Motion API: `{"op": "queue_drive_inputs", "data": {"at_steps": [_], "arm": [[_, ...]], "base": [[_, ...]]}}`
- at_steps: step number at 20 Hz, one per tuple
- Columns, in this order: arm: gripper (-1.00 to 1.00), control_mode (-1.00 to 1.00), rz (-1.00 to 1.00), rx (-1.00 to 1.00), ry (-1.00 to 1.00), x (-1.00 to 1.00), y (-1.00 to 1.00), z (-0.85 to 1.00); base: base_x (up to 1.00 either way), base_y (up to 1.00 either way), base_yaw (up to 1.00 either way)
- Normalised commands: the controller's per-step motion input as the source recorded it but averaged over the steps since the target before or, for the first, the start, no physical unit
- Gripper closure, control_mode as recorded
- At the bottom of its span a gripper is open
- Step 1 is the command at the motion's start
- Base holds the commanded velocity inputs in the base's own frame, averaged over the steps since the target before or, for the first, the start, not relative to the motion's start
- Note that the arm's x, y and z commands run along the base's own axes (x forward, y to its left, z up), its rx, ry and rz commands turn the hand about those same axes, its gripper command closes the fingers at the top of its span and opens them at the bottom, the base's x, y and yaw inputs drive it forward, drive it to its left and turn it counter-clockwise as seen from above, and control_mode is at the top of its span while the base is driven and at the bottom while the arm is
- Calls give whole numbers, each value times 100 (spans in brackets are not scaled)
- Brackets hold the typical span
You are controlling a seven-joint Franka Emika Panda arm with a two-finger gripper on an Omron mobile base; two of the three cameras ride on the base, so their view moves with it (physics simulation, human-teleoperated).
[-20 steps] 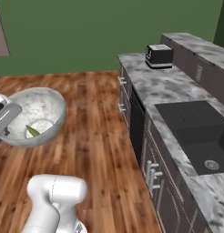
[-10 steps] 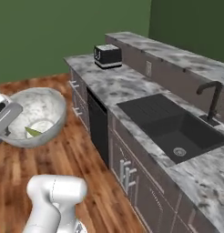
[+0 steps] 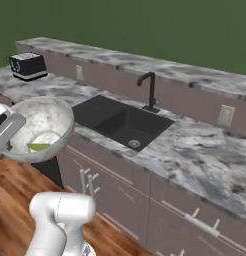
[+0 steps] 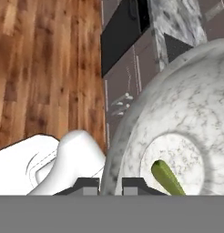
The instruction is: Pick the lemon wedge from the cabinet and place it in the bowl. Then pick the bowl and place it in the sink. Then turn on the sink facuet.
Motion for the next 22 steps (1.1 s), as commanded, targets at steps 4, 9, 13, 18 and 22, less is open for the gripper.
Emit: {"op": "queue_drive_inputs", "data": {"at_steps": [4,9,13,18,22], "arm": [[100,100,0,0,0,0,0,0],[100,100,0,0,0,0,0,0],[100,100,0,0,0,0,0,0],[100,100,0,0,0,0,0,0],[100,100,0,0,0,0,0,0]], "base": [[0,-4,-74],[13,9,-62],[14,39,-45],[29,32,-39],[16,42,-29]]}}
